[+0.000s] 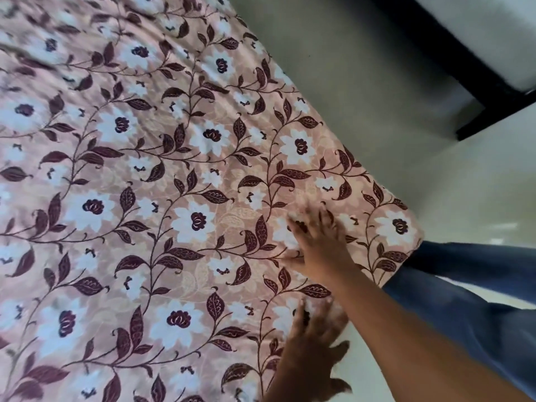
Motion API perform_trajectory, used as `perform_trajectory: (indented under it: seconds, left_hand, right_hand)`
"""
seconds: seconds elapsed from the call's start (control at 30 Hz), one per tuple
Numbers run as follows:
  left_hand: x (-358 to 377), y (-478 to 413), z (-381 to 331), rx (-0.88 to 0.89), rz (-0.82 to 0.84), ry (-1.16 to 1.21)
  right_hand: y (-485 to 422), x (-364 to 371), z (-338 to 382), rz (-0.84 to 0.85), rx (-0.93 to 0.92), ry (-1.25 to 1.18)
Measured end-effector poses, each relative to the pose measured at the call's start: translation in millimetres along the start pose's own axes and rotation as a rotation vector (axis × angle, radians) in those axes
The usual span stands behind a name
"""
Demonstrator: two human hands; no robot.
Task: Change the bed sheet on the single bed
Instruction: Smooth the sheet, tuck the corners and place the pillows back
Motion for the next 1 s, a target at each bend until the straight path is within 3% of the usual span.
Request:
perform_trajectory:
  seconds: [0.1, 0.17, 0.23, 0.3, 0.4, 0.53, 0.7, 0.83, 0.87, 0.93, 1.0]
  left_hand:
    - [-13.8, 11.5, 3.8, 0.075, -0.119, -0.010]
    - [-37.1, 25.4, 19.1, 0.018, -0.270, 0.019]
    - [-63.9, 42.1, 58.4, -0.203, -0.449, 0.185]
    - [-90.4, 61.7, 117.6, -0.555, -0.537, 0.166]
    - [-104.2, 87.7, 200.6, -0.888, -0.407, 0.151]
    - [-85.5, 102.8, 229.9, -0.876, -0.334, 0.165]
    - [-80.8, 107.6, 217.8, -0.879, -0.348, 0.196]
    - [-113.0, 101.0, 217.4, -0.924, -0.246, 0.254]
    - [-127.2, 98.4, 221.3, -0.930, -0.271, 0.247]
    - [-154.1, 92.9, 237.3, -0.929, -0.333, 0.241]
    - [-178.0, 79.8, 264.9, -0.935, -0.343, 0.240]
  right_hand:
    - [5.4, -1.9, -6.0, 0.074, 0.048, 0.013]
    - [2.4, -10.9, -0.4, 0.161, 0.090, -0.008]
    - [-2.1, -23.1, 7.0, 0.211, 0.187, -0.057]
    - [-9.4, -34.4, 16.2, 0.197, 0.258, -0.075]
    - [-21.8, -40.9, 33.8, 0.127, 0.096, 0.011]
    - [-28.0, -31.3, 20.2, 0.182, 0.072, -0.007]
    - [-32.8, -42.9, 16.4, 0.251, 0.245, -0.046]
    - [-48.1, -57.2, 17.8, 0.361, 0.729, -0.276]
    - [-56.0, -64.7, 17.6, 0.361, 0.779, -0.303]
    - [-74.9, -88.3, 21.5, 0.179, 0.635, -0.226]
    - [-102.0, -117.9, 33.5, -0.188, 0.242, -0.098]
Point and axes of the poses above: each hand's wrist, its own y-axis away from the middle knuckle, its own x-axis out of the palm, z = x × y, the point moved 4 cm from there along -y, towards the middle knuckle, and after that the axes turned 4 degrees about y, right-handed, at the moved point
